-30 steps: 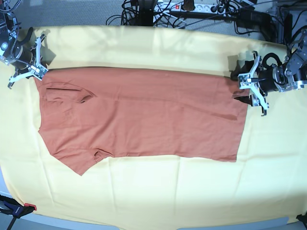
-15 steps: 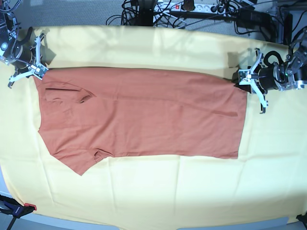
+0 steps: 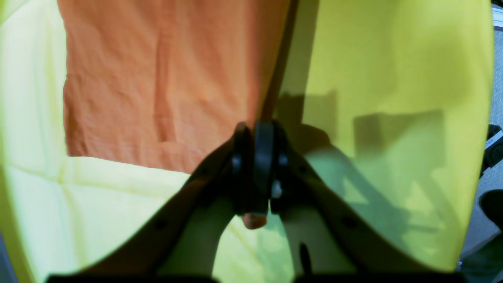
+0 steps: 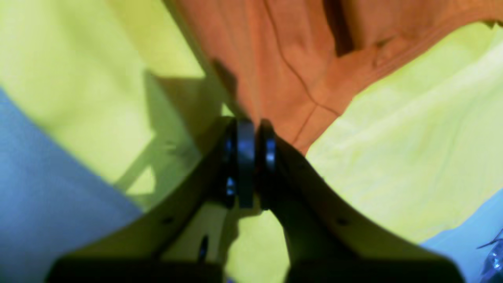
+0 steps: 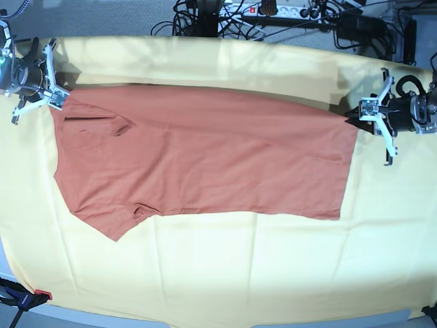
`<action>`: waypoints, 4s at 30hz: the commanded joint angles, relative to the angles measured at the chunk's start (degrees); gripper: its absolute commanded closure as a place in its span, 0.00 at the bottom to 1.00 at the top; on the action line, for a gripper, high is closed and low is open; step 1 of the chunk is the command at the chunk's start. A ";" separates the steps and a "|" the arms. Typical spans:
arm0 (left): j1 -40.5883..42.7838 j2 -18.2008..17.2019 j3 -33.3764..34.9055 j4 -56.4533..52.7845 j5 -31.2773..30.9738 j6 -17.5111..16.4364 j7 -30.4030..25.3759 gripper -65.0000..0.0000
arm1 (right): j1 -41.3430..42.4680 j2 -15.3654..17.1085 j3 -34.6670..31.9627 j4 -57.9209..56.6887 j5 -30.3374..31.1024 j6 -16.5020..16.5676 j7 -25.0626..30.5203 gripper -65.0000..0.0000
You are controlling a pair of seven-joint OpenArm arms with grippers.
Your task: Fold the T-shirt properly
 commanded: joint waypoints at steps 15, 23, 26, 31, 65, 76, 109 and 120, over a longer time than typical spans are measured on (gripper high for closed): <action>6.64 -8.07 -0.72 8.17 0.63 -0.01 -0.79 1.00 | -3.15 5.05 0.61 1.53 12.72 -0.12 -12.94 1.00; 7.23 -9.11 -0.72 8.20 -1.57 -0.01 -1.03 1.00 | -4.63 5.49 0.61 1.55 13.68 -0.12 -14.19 1.00; 10.08 -9.84 -0.72 8.24 -1.27 -0.01 -1.03 1.00 | -4.63 5.49 0.61 1.55 13.68 -0.12 -14.21 1.00; 13.03 -10.40 -0.72 8.22 2.23 -0.01 -1.03 1.00 | -4.63 5.46 0.61 1.55 13.68 -0.12 -13.79 1.00; -18.73 11.91 -0.92 -32.61 -66.97 -0.01 28.68 0.47 | -4.15 6.91 26.86 13.16 13.68 -10.60 -5.62 0.50; -19.54 23.15 -0.83 -42.91 -68.46 -0.01 34.42 0.47 | -4.15 5.64 26.97 13.11 13.68 -11.65 -4.17 0.50; -25.88 27.08 -0.85 -39.41 -65.70 -0.01 36.74 1.00 | 4.96 -17.11 26.08 4.74 12.81 -9.09 16.37 0.48; -25.88 28.24 -0.85 -39.45 -64.46 -0.01 36.74 1.00 | 32.74 -17.77 10.40 -32.20 13.88 -8.63 12.90 0.44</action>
